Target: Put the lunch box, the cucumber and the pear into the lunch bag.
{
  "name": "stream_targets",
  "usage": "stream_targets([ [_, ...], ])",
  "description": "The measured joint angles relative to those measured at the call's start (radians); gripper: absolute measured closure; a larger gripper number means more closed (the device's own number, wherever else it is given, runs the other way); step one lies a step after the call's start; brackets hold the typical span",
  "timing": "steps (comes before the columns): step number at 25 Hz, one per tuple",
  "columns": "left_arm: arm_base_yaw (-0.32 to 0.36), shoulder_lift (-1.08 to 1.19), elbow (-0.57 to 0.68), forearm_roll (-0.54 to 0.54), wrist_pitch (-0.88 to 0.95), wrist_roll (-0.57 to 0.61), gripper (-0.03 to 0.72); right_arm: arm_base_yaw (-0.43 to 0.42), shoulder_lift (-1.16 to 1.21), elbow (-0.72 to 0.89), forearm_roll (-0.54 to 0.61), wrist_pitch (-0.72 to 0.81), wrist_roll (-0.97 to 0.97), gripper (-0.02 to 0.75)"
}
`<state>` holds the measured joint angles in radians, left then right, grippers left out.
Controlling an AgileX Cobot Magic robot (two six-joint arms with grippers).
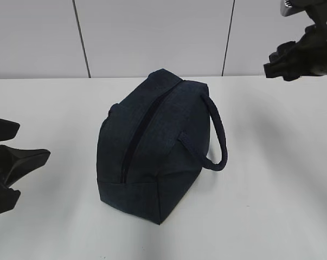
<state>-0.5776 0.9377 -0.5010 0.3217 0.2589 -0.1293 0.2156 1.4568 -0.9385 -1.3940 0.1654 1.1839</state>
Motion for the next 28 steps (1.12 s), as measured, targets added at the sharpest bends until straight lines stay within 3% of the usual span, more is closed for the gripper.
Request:
stream_targets([
  [4, 0.000, -0.003, 0.000, -0.002, 0.044, 0.000, 0.274, 0.057, -0.143, 0.120, 0.053, -0.007, 0.011, 0.346],
  [6, 0.000, -0.017, 0.000, -0.003, 0.073, 0.000, 0.274, 0.103, -0.209, 0.174, 0.132, 0.040, 0.008, 0.346],
  [8, 0.000, -0.045, 0.000, -0.004, 0.098, 0.000, 0.274, 0.151, -0.271, 0.209, 0.300, 0.082, -0.075, 0.346],
  [10, 0.000, -0.088, 0.000, -0.004, 0.104, 0.000, 0.274, 0.203, -0.320, 0.231, 0.560, 0.120, -0.279, 0.346],
  [12, 0.000, -0.134, 0.000, -0.004, 0.109, 0.000, 0.274, 0.258, -0.342, 0.235, 0.750, 0.169, -0.473, 0.346],
  [15, 0.000, -0.204, 0.000, -0.004, 0.130, 0.000, 0.274, 0.324, -0.379, 0.235, 0.941, 0.279, -0.659, 0.346],
  [28, 0.000, -0.556, -0.004, -0.097, 0.594, 0.000, 0.274, 0.342, -0.784, 0.237, 1.044, 0.804, -0.870, 0.347],
])
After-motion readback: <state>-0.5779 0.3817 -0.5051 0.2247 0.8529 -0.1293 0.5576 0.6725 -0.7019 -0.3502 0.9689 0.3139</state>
